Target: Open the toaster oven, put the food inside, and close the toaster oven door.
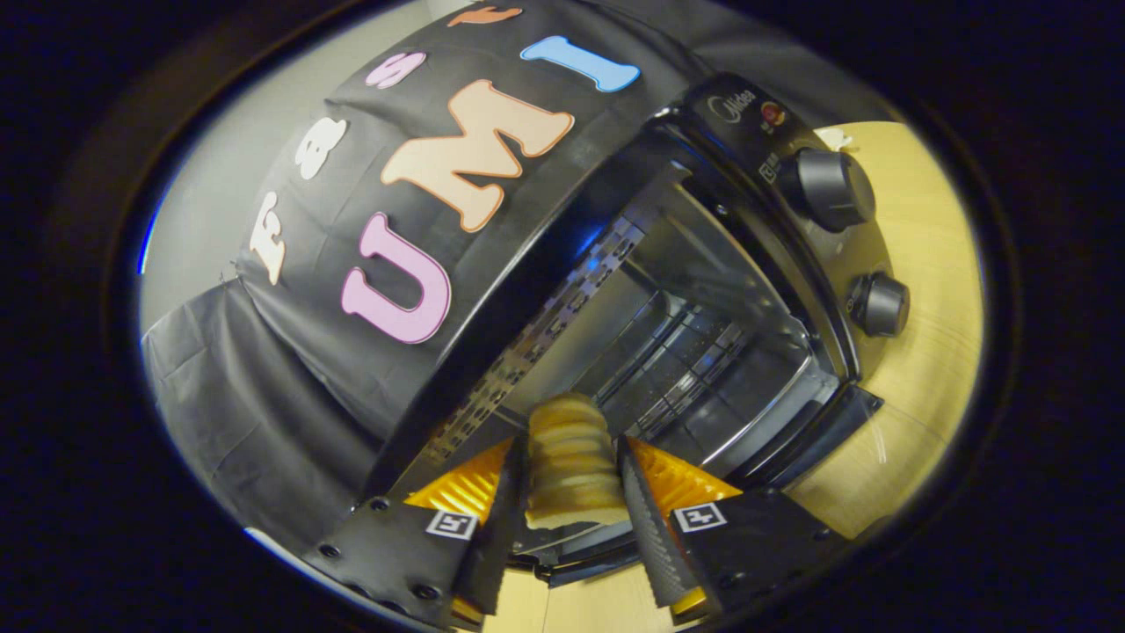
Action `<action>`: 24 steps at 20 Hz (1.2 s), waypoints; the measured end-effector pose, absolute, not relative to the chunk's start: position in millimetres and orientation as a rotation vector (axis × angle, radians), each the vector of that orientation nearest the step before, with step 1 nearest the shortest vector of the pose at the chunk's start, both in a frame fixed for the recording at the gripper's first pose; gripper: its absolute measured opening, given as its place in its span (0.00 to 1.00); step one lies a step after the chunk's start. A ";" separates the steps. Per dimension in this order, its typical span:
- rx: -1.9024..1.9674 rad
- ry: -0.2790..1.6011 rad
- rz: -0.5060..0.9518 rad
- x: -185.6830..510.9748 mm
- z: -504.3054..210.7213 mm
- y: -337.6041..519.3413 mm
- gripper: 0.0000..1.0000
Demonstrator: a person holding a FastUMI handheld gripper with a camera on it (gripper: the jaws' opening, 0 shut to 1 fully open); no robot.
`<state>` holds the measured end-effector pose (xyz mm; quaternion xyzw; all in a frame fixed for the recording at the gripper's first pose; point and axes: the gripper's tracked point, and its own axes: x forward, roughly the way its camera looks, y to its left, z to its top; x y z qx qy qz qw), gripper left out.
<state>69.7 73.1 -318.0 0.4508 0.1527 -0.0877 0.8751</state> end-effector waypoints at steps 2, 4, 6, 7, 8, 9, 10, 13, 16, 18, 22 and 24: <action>0.914 0.293 -0.196 68.3 -314.3 69.4 0.76; 0.905 0.296 -0.191 63.7 -310.6 67.5 0.84; 0.911 0.312 -0.184 56.0 -309.8 68.6 0.88; 0.909 0.321 -0.183 50.8 -309.8 68.1 0.88; 0.903 0.331 -0.181 45.6 -309.8 67.6 0.88; 0.895 0.340 -0.175 39.8 -309.2 68.7 0.88; 0.884 0.344 -0.165 34.3 -306.6 69.6 0.88; 0.831 0.339 -0.141 16.3 -295.8 70.5 0.88; 0.780 0.305 -0.126 0.3 -279.2 67.5 0.88; 0.724 0.288 -0.129 -11.3 -271.5 63.6 0.88; 0.597 0.263 -0.129 -28.6 -266.1 61.5 0.88; 0.544 0.262 -0.124 -34.8 -268.8 64.5 0.89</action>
